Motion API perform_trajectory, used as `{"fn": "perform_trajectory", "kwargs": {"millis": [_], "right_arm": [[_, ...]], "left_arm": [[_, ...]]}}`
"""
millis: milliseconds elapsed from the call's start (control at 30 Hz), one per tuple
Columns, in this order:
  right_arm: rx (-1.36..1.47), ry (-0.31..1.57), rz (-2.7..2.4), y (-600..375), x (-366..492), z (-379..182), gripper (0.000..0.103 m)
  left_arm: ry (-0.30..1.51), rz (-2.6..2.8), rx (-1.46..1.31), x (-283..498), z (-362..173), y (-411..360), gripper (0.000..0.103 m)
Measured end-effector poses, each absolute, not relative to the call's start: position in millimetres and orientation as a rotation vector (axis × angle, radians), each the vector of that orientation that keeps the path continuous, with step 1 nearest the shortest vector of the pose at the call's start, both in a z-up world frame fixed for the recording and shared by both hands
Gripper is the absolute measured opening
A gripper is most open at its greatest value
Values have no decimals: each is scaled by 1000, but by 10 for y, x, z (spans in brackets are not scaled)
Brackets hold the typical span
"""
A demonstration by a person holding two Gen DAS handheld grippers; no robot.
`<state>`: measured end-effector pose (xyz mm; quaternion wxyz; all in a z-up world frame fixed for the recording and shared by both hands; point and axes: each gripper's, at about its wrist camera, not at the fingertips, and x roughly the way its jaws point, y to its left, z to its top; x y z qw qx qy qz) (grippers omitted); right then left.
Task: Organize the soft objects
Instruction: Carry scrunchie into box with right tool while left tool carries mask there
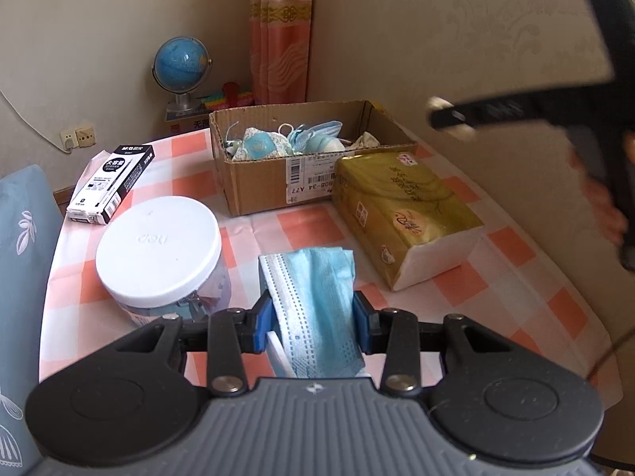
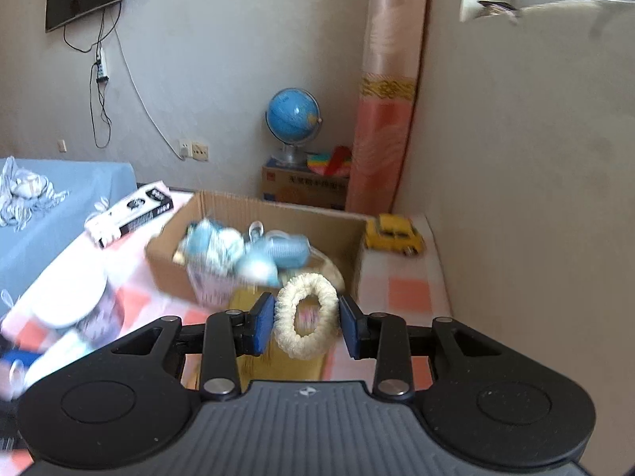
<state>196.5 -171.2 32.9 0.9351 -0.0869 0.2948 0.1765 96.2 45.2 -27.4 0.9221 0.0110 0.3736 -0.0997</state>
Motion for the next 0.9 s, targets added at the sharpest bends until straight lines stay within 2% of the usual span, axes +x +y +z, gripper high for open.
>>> {"fn": "perform_trajectory", "kwargs": {"millis": [133, 233, 300, 367, 467, 900], "right_arm": [[-166, 618, 378, -1570, 2389, 283, 41], [-164, 628, 380, -1493, 2655, 222, 50], [-165, 630, 378, -1477, 2774, 181, 77], [-151, 616, 369, -1514, 2810, 153, 91], [-97, 605, 382, -1623, 2754, 143, 103], [-63, 621, 332, -1776, 2049, 148, 103]], "left_arm": [[760, -198, 30, 1042, -232, 475, 39], [756, -194, 42, 1118, -200, 477, 39], [751, -194, 50, 1161, -176, 465, 39], [747, -196, 56, 1210, -146, 461, 39], [744, -204, 61, 1287, -89, 447, 39], [682, -229, 97, 1991, 361, 328, 39]]}}
